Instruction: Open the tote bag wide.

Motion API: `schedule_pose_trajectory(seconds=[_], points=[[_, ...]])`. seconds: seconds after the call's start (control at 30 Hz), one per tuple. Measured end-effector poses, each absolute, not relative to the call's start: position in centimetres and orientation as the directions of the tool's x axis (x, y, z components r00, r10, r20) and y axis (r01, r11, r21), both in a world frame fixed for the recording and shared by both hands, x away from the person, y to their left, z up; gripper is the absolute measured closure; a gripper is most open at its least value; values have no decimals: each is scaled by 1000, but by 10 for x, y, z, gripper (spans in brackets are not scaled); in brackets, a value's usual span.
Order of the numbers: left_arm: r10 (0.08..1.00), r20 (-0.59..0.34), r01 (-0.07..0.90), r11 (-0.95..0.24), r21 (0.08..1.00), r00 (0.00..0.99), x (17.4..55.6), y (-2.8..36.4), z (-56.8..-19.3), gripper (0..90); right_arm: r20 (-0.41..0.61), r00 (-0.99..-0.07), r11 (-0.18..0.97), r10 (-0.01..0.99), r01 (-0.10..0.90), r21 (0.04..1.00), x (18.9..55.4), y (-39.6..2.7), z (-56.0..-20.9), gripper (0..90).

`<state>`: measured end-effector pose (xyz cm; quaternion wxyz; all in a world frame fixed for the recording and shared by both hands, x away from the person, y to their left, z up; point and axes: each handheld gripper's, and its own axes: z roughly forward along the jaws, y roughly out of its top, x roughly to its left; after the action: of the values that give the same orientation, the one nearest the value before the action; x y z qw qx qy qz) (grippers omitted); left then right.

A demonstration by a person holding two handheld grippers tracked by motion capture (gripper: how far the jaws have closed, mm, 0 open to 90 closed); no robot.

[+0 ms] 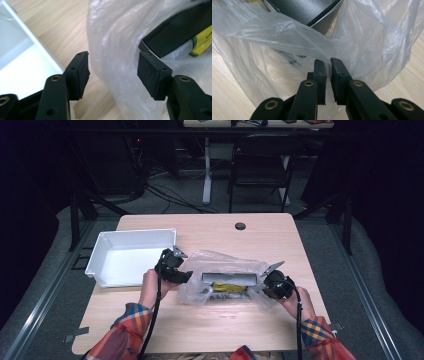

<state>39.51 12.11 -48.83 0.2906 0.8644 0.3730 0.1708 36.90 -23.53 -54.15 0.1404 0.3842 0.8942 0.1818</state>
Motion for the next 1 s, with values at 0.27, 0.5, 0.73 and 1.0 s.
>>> schedule_pose_trajectory(seconds=[0.27,0.5,0.73,1.0], points=[[684,66,463,-559,688,727,357,115,-467,259,-111,-666,638,738,634,437,369,-235,-542,831],[584,97,386,-642,662,806,324,85,-476,186,-108,-662,634,741,638,436,370,-235,-542,833],[552,103,386,-692,610,827,325,70,-499,201,-103,-666,638,739,642,425,371,-235,-543,833],[592,116,410,-672,617,797,337,75,-515,601,-93,-658,623,747,644,443,371,-234,-545,834]])
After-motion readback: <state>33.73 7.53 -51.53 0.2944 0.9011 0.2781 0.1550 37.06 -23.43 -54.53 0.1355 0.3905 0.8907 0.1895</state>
